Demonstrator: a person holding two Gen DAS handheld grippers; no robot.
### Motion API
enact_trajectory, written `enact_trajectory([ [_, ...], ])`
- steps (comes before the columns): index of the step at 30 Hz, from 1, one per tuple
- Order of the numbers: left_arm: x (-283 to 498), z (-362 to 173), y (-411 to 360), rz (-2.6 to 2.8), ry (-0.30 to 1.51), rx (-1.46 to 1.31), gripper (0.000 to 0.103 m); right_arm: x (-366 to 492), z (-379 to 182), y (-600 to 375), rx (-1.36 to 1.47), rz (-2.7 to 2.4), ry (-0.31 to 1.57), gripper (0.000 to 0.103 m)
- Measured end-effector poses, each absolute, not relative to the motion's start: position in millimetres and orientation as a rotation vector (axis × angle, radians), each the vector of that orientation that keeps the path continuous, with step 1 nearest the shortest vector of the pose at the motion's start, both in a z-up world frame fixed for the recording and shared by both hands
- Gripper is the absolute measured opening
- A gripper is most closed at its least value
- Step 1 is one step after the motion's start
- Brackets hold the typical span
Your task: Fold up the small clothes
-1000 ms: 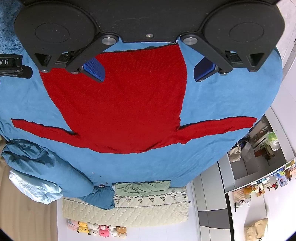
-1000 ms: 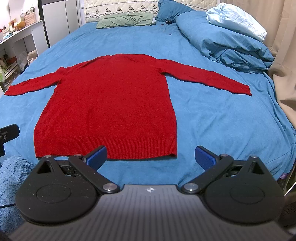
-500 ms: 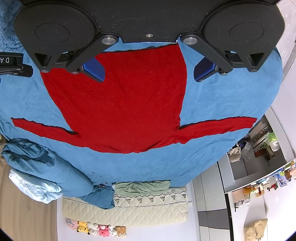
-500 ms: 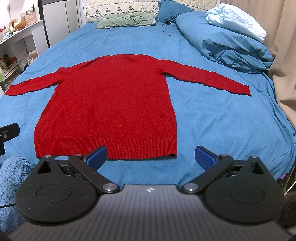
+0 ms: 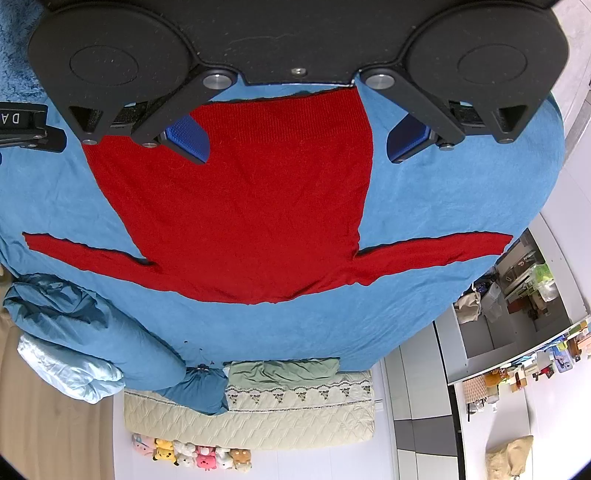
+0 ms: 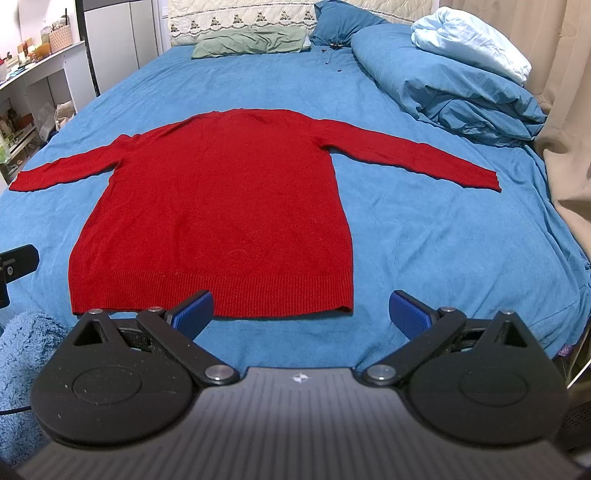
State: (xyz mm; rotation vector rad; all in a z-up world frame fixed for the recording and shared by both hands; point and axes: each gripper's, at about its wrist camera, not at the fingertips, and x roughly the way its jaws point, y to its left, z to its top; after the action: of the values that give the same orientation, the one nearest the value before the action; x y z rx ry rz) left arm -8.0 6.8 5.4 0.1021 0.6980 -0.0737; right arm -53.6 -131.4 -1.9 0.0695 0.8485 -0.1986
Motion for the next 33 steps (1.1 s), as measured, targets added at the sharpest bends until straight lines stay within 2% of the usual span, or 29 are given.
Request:
enact_trajectory([
  [33,-7.6,9.1,9.4,-0.067,0.693,0.090,0.103,-56.0,8.5,-125.7,0.064,-0.196,0.839,0.103],
])
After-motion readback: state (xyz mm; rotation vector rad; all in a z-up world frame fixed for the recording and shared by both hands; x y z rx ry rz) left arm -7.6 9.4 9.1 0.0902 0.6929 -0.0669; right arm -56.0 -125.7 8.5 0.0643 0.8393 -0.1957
